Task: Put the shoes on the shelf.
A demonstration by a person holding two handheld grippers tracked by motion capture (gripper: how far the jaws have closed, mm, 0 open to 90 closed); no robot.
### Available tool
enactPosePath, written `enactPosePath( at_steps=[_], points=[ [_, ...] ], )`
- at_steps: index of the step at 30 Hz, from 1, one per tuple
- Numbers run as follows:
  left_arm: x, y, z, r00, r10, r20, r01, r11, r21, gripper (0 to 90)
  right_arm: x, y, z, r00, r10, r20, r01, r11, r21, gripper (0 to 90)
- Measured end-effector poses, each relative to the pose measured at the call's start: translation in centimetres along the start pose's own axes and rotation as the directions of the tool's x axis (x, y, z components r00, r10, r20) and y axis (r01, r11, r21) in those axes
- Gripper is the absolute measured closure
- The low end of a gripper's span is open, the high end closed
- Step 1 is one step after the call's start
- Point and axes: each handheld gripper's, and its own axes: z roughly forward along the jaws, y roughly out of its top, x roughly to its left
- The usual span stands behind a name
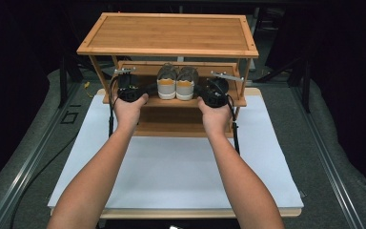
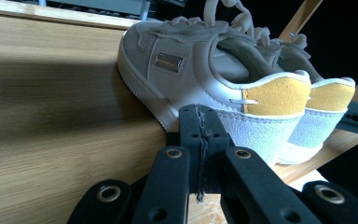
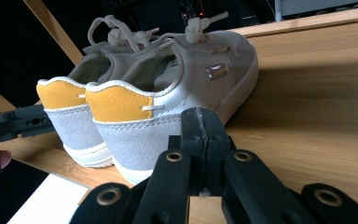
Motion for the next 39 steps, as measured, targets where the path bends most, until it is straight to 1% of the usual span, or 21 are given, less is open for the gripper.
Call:
enactPosePath(
  at_steps=[3, 4, 5, 6, 8, 10, 11, 12, 14, 16, 22, 24, 26, 27, 28, 31, 34, 35, 36, 37, 39],
  points=[
    [-0.01, 0.1, 0.2, 1.0, 0.005, -0.009, -0.005, 1.0, 0.002, 89.9, -0.04, 0.18, 0.12, 0.9999, -0.003, 0.013, 0.003, 1.0, 0.015, 90.0],
    [-0.04, 0.09, 0.29, 0.9999, 0.001, -0.011, -0.001, 1.0, -0.003, 89.9, -0.05, 0.27, 0.17, 1.0, -0.005, 0.007, 0.005, 1.0, 0.023, 90.0],
    [-0.01, 0.09, 0.4, 0.9998, 0.008, -0.018, -0.008, 1.0, -0.002, 89.9, -0.01, 0.25, 0.33, 0.9999, -0.005, 0.016, 0.004, 1.0, 0.008, 90.0],
    [0.01, 0.08, 0.47, 0.9998, 0.007, -0.02, -0.007, 1.0, -0.004, 89.9, -0.02, 0.35, 0.31, 0.9996, -0.012, 0.024, 0.012, 1.0, 0.029, 90.0],
    [0.09, 0.01, 0.69, 0.9997, 0.001, -0.023, -0.001, 1.0, -0.006, 89.9, -0.05, 0.36, 0.5, 0.9998, -0.011, 0.015, 0.011, 1.0, 0.021, 90.0],
    [0.18, 0.02, 0.76, 0.9998, -0.001, -0.02, 0.001, 1.0, -0.008, 89.9, 0.01, 0.29, 0.77, 0.9995, -0.01, 0.031, 0.01, 1.0, 0.008, 90.0],
    [0.19, 0.03, 0.78, 0.9998, -0.002, -0.02, 0.001, 1.0, -0.009, 89.9, 0.03, 0.29, 0.73, 0.9988, -0.015, 0.046, 0.014, 1.0, 0.028, 90.0],
    [0.2, 0.06, 0.8, 0.9998, -0.001, -0.02, 0.001, 1.0, -0.008, 89.9, -0.05, 0.24, 0.77, 0.9994, -0.014, 0.032, 0.013, 1.0, 0.021, 90.0],
    [0.2, 0.07, 0.83, 0.9998, -0.001, -0.021, 0.001, 1.0, -0.008, 89.9, -0.06, 0.17, 0.89, 0.9993, -0.014, 0.034, 0.014, 1.0, 0.004, 90.0],
    [0.19, 0.06, 0.88, 0.9997, -0.002, -0.024, 0.002, 0.9999, -0.01, 89.9, -0.09, 0.23, 0.83, 0.9995, -0.014, 0.027, 0.013, 1.0, 0.018, 90.0],
    [0.16, 0.06, 0.91, 0.9996, 0.003, -0.028, -0.003, 0.9999, -0.013, 89.9, 0.09, 0.14, 1.0, 0.9986, -0.023, 0.047, 0.023, 1.0, -0.002, 90.0],
    [0.13, 0.07, 0.92, 0.9996, 0.0, -0.029, 0.0, 0.9999, -0.013, 89.9, 0.05, 0.15, 0.98, 0.9989, -0.02, 0.043, 0.02, 1.0, 0.001, 90.0],
    [0.12, 0.1, 0.91, 0.9995, 0.003, -0.03, -0.003, 1.0, -0.009, 89.9, 0.03, 0.23, 0.81, 0.9991, -0.022, 0.037, 0.022, 0.999, 0.025, 90.0],
    [0.13, 0.09, 0.91, 0.9996, 0.001, -0.029, -0.001, 0.9999, -0.01, 89.9, 0.04, 0.23, 0.8, 0.999, -0.022, 0.038, 0.021, 0.999, 0.025, 90.0],
    [0.14, 0.08, 0.9, 0.9996, 0.002, -0.03, -0.002, 0.9999, -0.011, 89.8, 0.13, 0.2, 0.84, 0.9982, -0.023, 0.056, 0.022, 1.0, 0.019, 90.0],
    [0.07, 0.06, 0.9, 0.9994, 0.001, -0.034, -0.002, 0.9999, -0.012, 89.8, 0.2, 0.16, 0.89, 0.9975, -0.03, 0.063, 0.03, 1.0, 0.009, 90.0],
    [0.09, 0.07, 0.89, 0.9994, 0.001, -0.034, -0.001, 0.9999, -0.011, 89.8, 0.17, 0.23, 0.8, 0.9984, -0.026, 0.05, 0.024, 0.999, 0.024, 89.9],
    [0.09, 0.07, 0.88, 0.9994, -0.002, -0.034, 0.002, 0.9999, -0.01, 89.8, 0.21, 0.2, 0.86, 0.9977, -0.023, 0.064, 0.022, 1.0, 0.015, 89.8],
    [0.1, 0.08, 0.88, 0.9995, -0.004, -0.033, 0.004, 0.9999, -0.01, 89.7, 0.16, 0.22, 0.79, 0.9985, -0.026, 0.049, 0.025, 0.999, 0.025, 89.4],
    [0.1, 0.08, 0.87, 0.9994, -0.004, -0.034, 0.003, 0.9999, -0.01, 89.7, 0.22, 0.19, 0.84, 0.9974, -0.027, 0.066, 0.026, 1.0, 0.015, 88.8],
    [0.13, 0.06, 0.83, 0.9994, -0.004, -0.033, 0.003, 0.9999, -0.011, 89.6, 0.18, 0.15, 0.86, 0.9972, -0.03, 0.068, 0.03, 1.0, 0.006, 85.5]
  ],
)
